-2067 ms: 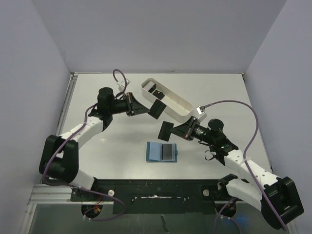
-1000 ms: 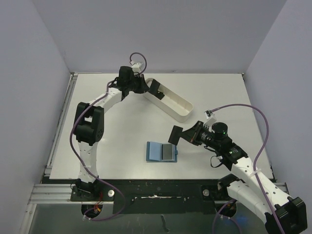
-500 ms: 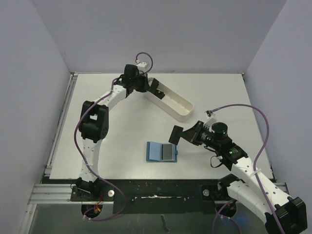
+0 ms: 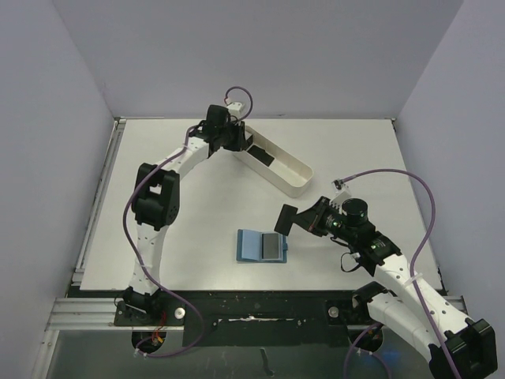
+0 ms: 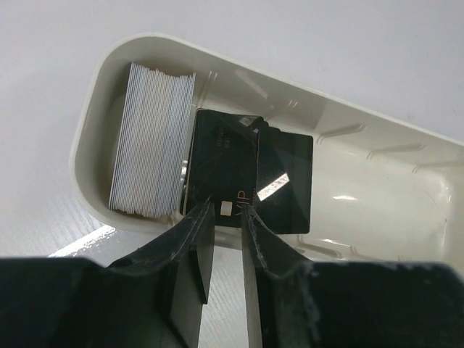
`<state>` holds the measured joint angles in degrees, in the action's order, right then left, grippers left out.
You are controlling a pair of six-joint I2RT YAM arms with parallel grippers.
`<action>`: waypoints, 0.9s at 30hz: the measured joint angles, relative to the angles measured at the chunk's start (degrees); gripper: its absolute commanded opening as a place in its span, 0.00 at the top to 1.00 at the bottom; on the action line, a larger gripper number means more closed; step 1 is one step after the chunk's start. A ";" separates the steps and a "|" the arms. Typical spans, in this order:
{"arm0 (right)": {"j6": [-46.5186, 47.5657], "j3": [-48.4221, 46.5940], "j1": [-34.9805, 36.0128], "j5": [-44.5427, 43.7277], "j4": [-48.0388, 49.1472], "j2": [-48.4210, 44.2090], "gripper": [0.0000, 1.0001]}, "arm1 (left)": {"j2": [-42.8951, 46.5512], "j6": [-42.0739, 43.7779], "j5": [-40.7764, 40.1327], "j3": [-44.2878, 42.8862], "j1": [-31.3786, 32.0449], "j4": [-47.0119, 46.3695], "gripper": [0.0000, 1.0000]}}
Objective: Put the credit cards into the card holder
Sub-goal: Place the credit card in the storage box, then insert the credit card into the card holder.
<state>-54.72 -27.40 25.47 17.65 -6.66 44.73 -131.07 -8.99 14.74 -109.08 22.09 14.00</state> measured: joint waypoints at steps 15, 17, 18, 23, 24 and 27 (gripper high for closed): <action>0.79 0.85 0.07 0.63 2.32 2.89 1.00 | 21.81 -10.51 -0.42 21.16 -0.04 1.53 0.78; 1.38 0.85 0.11 0.70 2.32 3.69 1.00 | 26.23 -12.39 0.70 26.51 0.00 1.07 0.79; 1.68 0.85 0.11 0.81 2.34 4.15 1.00 | 28.48 -13.49 1.66 29.81 0.09 -0.11 0.80; 2.05 1.20 0.68 1.36 3.63 6.23 1.00 | 35.04 -17.31 4.94 42.27 2.05 -3.10 0.86; 2.08 1.25 0.92 1.49 4.04 6.69 1.00 | 35.95 -17.79 5.40 44.61 2.99 -3.61 0.88; 2.43 1.29 1.60 2.14 5.31 8.57 1.00 | 37.62 -18.99 6.80 49.59 5.88 -4.24 1.00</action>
<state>-52.29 -26.11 27.07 19.79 -1.34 53.30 -93.45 -27.99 21.54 -59.48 27.97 9.76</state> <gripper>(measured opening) 0.029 0.110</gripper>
